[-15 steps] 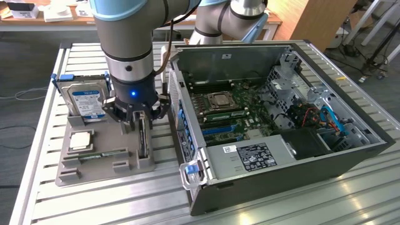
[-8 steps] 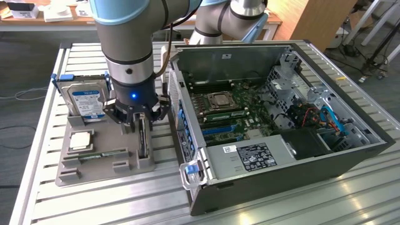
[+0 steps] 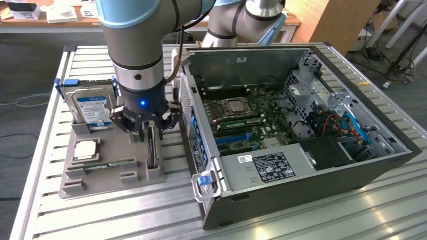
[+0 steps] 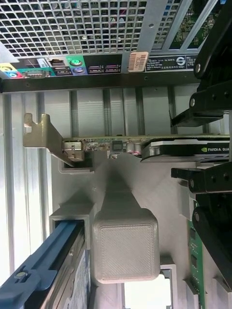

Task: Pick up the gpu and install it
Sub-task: 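Pick up the gpu and move the gpu toward the slot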

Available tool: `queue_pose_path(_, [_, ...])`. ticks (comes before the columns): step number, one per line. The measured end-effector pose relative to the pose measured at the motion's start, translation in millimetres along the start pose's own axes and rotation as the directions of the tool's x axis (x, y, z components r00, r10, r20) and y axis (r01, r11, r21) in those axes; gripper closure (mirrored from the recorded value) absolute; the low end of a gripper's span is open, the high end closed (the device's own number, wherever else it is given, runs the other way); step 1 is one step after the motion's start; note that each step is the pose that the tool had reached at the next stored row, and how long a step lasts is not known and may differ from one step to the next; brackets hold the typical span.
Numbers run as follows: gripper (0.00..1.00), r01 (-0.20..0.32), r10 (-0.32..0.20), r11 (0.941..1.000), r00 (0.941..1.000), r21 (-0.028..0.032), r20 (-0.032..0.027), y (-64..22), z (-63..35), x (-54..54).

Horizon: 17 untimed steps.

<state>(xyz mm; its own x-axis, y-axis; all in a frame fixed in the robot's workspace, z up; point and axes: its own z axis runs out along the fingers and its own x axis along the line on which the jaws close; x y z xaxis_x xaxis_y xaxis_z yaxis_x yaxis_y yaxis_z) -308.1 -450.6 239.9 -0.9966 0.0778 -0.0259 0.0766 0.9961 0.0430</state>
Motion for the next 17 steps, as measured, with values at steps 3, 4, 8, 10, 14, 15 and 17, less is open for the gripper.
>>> queue_pose_path(3, [0.53,0.0,0.0,1.0,1.0,-0.0001,0.0,0.0,0.0,0.0])
queue_pose_path(4, [0.53,0.0,0.0,1.0,1.0,0.0,0.0,0.0,0.0,0.0])
queue_pose_path(8, [0.53,0.0,0.0,1.0,1.0,0.0,0.0001,0.0,0.0,0.0])
queue_pose_path(10, [0.53,0.0,0.0,1.0,1.0,0.0,0.0,0.0,0.0,0.0])
queue_pose_path(14, [0.61,0.0,0.0,1.0,1.0,-0.0001,0.0,0.0,0.0,0.0])
queue_pose_path(15, [0.61,0.0,0.0,1.0,1.0,0.0,0.0,0.0,0.0,0.0])
queue_pose_path(17, [0.61,0.0,0.0,1.0,1.0,0.0,0.0,0.0,0.0,0.0])
